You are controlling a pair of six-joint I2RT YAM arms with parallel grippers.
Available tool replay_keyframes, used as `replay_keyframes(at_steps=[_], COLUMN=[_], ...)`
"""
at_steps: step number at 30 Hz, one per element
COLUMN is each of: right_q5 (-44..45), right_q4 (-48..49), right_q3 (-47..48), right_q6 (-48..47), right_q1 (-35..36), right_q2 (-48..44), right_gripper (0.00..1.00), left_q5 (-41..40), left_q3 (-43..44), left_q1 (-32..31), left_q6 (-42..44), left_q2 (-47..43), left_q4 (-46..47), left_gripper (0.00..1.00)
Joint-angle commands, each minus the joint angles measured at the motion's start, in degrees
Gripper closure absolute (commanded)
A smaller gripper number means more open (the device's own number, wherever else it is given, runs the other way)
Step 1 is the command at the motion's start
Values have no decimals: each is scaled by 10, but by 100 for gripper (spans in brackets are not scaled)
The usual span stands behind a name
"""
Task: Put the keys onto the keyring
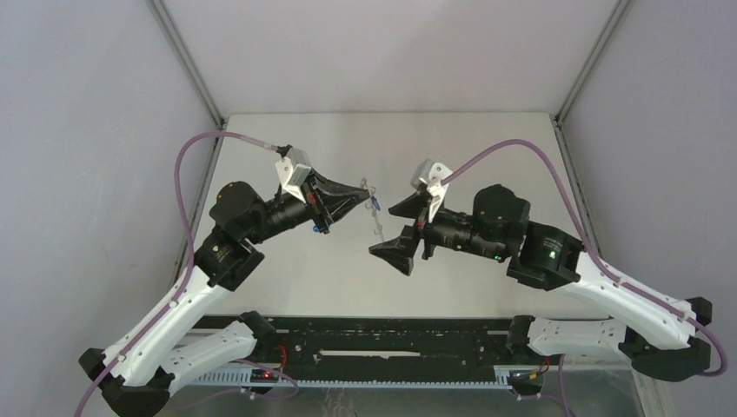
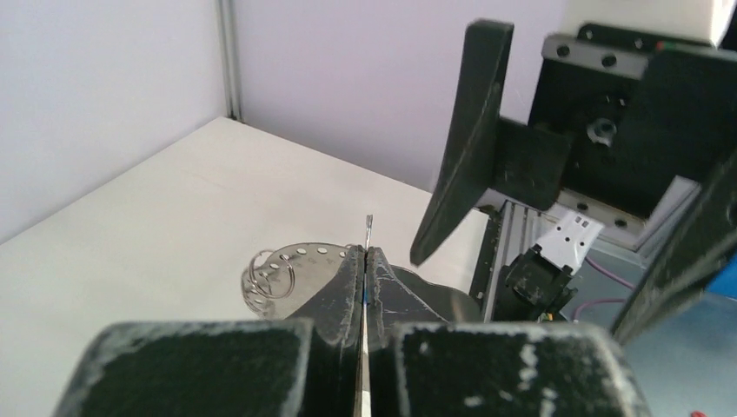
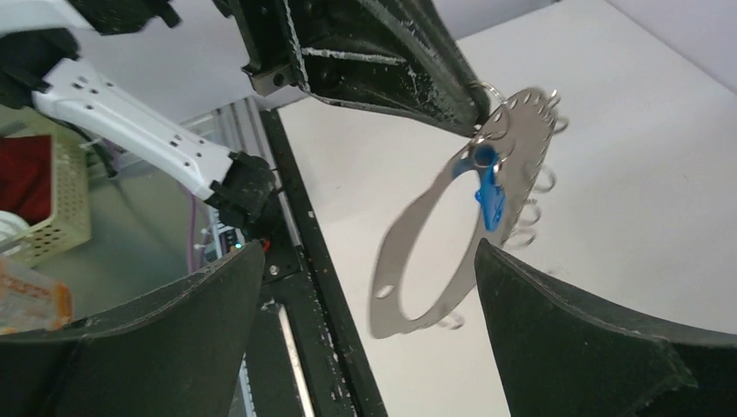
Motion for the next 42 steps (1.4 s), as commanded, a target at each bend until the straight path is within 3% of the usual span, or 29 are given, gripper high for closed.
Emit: replay_keyframes(at_steps=[1, 5, 7, 10, 17, 19, 20, 22, 23, 25, 31, 36, 42], right_q5=[182, 262, 290, 304, 186, 107, 75, 5, -28, -119, -308, -412, -452], right_q4=[4, 9, 12, 22, 24, 15, 8, -7, -13, -21, -24, 5, 24], right_q3=[-2, -3, -3, -3, -3, -3, -3, -3, -3, -4, -3, -3, -4], right_q6=[-20, -28, -27, -24, 11, 38, 54, 79, 91, 120, 209, 285, 327], right_q1=[58, 79, 80, 72, 28, -3, -20, -54, -73, -122, -224, -265, -275], right_q2=[30, 56, 71, 84, 81, 74, 70, 64, 62, 62, 86, 120, 144], right_gripper=[0, 2, 11, 41, 97, 100, 100, 100, 100, 100, 100, 100, 100], left_q5=[-35, -35, -31, -28, -22, -22, -24, -23, -20, -7, 101, 86, 80], left_q3=[-5, -2, 0, 1, -3, -9, -13, -22, -25, -27, -70, -119, -147], left_q1=[4, 3, 3, 4, 6, 7, 9, 12, 14, 15, 11, -47, -76], left_q6=[15, 13, 11, 9, 12, 21, 27, 48, 68, 120, 419, 688, 859], left_q2=[-3, -3, -4, -4, -8, -11, -12, -16, -19, -28, -100, -138, -144], left_q4=[19, 15, 15, 15, 14, 13, 12, 9, 0, -35, -133, -166, -172], left_gripper=[100, 100, 100, 100, 100, 98, 86, 49, 25, 8, 0, 0, 0])
